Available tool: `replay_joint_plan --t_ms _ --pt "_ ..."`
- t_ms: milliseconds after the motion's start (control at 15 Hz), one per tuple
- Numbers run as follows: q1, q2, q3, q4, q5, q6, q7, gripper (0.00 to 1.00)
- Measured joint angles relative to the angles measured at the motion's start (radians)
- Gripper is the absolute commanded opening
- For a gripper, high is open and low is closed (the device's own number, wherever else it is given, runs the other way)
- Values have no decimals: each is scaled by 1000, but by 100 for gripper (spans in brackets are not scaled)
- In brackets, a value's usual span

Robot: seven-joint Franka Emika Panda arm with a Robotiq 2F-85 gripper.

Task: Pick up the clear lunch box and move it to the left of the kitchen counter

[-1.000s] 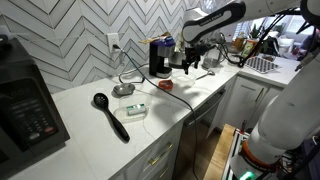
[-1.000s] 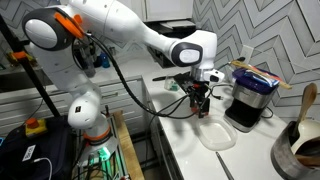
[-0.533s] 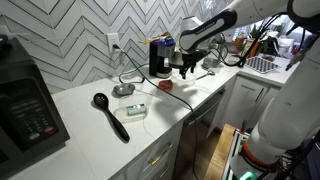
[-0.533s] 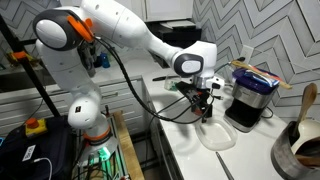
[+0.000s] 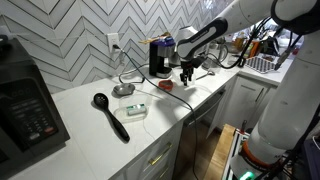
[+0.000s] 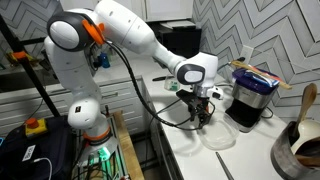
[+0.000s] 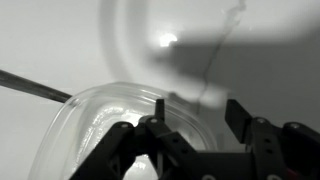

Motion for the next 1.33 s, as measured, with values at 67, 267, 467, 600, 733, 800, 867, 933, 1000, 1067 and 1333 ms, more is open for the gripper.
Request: replay_joint_plan --t_ms 67,267,467,600,733,800,867,933,1000,1067,1333 --pt "0 2 1 0 1 2 -15 27" --pt "2 0 6 1 3 7 -58 5" --pt "5 -14 15 4 0 21 -82 43" --pt "7 -34 21 5 -11 34 -83 57" --pt "8 -56 25 4 -37 62 -83 72" --pt "8 -65 26 4 -53 72 -83 79" --pt "7 -72 26 3 -69 79 -83 88" --pt "7 -74 26 2 -82 82 -83 94" --pt "7 -74 26 -1 -90 83 -83 98" --pt "7 -72 26 -4 -91 83 -84 87" --pt "7 -56 26 -13 -90 83 -88 48"
